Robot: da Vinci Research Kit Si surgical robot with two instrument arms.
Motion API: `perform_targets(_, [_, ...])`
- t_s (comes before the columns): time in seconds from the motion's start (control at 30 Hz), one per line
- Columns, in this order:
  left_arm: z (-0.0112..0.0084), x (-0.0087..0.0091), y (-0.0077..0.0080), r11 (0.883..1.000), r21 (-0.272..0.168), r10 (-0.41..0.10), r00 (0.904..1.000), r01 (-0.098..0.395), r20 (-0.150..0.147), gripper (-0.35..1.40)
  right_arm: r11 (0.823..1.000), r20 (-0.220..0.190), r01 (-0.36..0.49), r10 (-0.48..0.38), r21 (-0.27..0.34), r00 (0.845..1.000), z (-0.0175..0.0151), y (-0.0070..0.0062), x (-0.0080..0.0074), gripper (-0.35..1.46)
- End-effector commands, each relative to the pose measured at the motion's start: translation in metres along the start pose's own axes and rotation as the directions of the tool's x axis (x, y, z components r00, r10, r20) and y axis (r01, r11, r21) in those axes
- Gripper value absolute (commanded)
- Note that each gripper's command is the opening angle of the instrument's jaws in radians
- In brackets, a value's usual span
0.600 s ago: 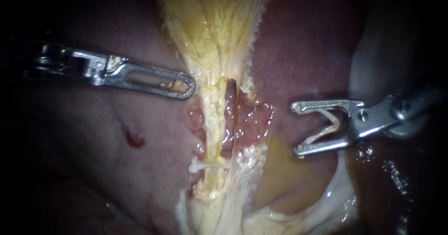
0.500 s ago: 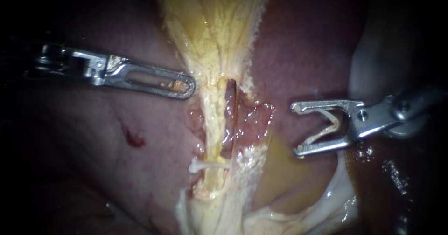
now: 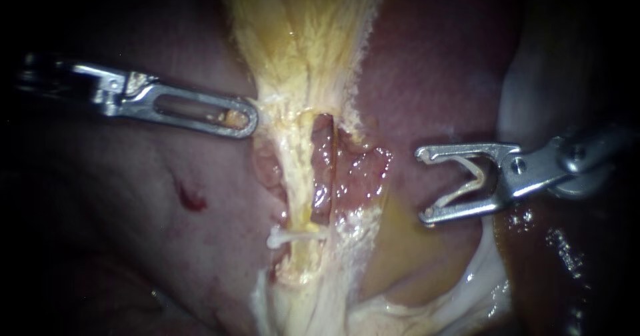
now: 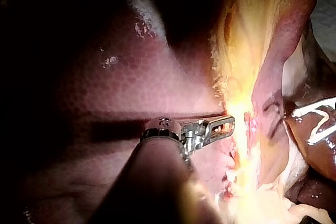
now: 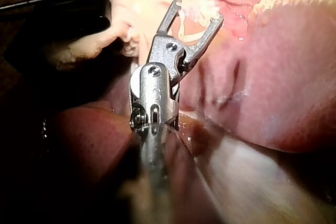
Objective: Clipping second clip left tube
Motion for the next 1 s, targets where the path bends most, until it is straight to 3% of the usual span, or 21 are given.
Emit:
perform_targets(0.03, [-0.0004, -0.0002, -0.0002, 1.0, -0.007, -0.002, 1.0, 0.002, 0.001, -0.35, 1.0, 0.0, 0.0, 0.0, 0.0, 1.0, 0.0, 0.0, 0.0, 0.49])
perform_targets(0.33, [-0.003, -0.001, -0.0005, 1.0, -0.008, -0.01, 0.9998, 0.011, 0.017, -0.35, 1.0, 0.0, 0.0, 0.0, -0.001, 1.0, 0.0, 0.0, 0.0, 0.49])
perform_targets(0.57, [-0.0032, -0.0008, -0.0006, 1.0, -0.01, -0.012, 0.9998, 0.012, 0.018, -0.35, 1.0, 0.0, -0.011, 0.011, -0.004, 1.0, 0.0008, 0.0, 0.0001, 0.49])
perform_targets(1.0, [-0.003, -0.0006, -0.001, 1.0, -0.013, -0.013, 0.9997, 0.013, 0.021, -0.35, 0.999, -0.009, -0.052, 0.052, -0.004, 0.999, 0.0074, -0.0005, -0.0002, 0.49])
